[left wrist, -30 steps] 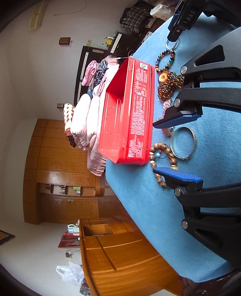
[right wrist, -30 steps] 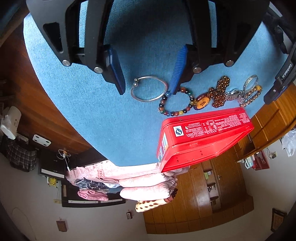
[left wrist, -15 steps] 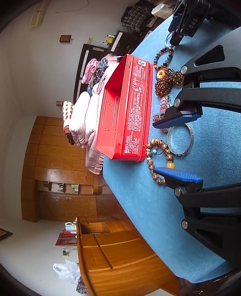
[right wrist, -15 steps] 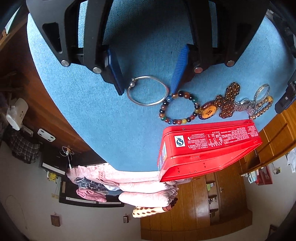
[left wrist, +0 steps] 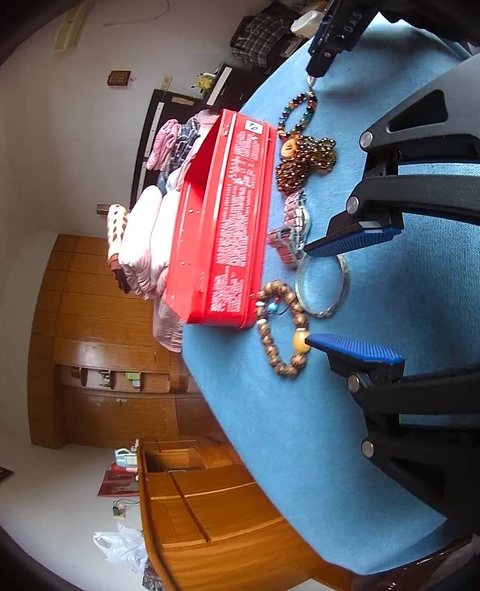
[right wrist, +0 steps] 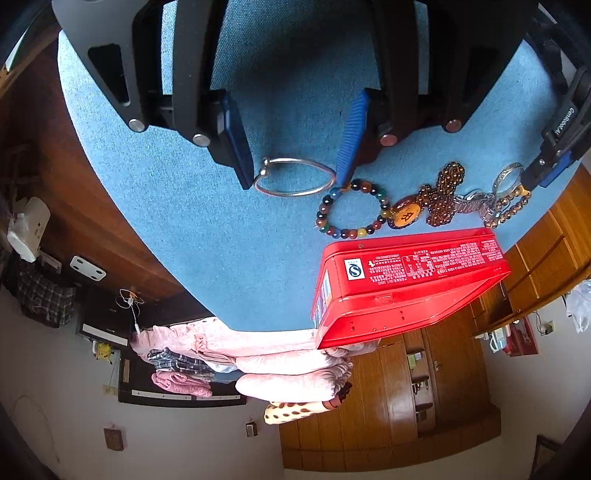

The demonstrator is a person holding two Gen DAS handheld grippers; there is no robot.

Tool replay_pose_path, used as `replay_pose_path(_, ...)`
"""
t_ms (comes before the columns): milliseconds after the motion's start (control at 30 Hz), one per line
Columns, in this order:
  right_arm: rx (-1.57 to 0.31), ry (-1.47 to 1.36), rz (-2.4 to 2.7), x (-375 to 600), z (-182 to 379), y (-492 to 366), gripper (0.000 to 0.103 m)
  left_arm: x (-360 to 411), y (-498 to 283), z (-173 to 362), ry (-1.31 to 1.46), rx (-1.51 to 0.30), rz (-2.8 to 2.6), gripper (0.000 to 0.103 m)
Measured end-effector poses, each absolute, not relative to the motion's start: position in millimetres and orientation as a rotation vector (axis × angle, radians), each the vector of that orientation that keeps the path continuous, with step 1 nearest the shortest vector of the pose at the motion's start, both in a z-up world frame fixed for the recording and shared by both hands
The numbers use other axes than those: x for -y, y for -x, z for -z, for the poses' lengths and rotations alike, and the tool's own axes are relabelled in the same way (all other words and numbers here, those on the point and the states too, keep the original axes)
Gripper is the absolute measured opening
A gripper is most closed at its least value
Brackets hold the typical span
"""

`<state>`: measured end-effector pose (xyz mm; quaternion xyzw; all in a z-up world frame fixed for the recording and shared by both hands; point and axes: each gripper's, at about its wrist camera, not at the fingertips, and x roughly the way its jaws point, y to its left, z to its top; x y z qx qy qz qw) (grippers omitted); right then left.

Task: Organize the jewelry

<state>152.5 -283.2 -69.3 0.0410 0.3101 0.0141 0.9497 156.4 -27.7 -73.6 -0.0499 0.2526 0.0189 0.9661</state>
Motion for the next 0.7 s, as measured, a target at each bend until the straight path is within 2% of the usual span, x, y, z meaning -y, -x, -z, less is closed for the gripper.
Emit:
replay_pose_path(500,-0.611,-0.098,-0.067,288,65,-151,0.045,44,-169,77,0.100,-0.580,-0.062,0.044)
replay_pose_path(700,-0.610,-0.107,-0.066,289,65,-150,0.045,49,-167,77,0.087,-0.571,-0.062,0.049)
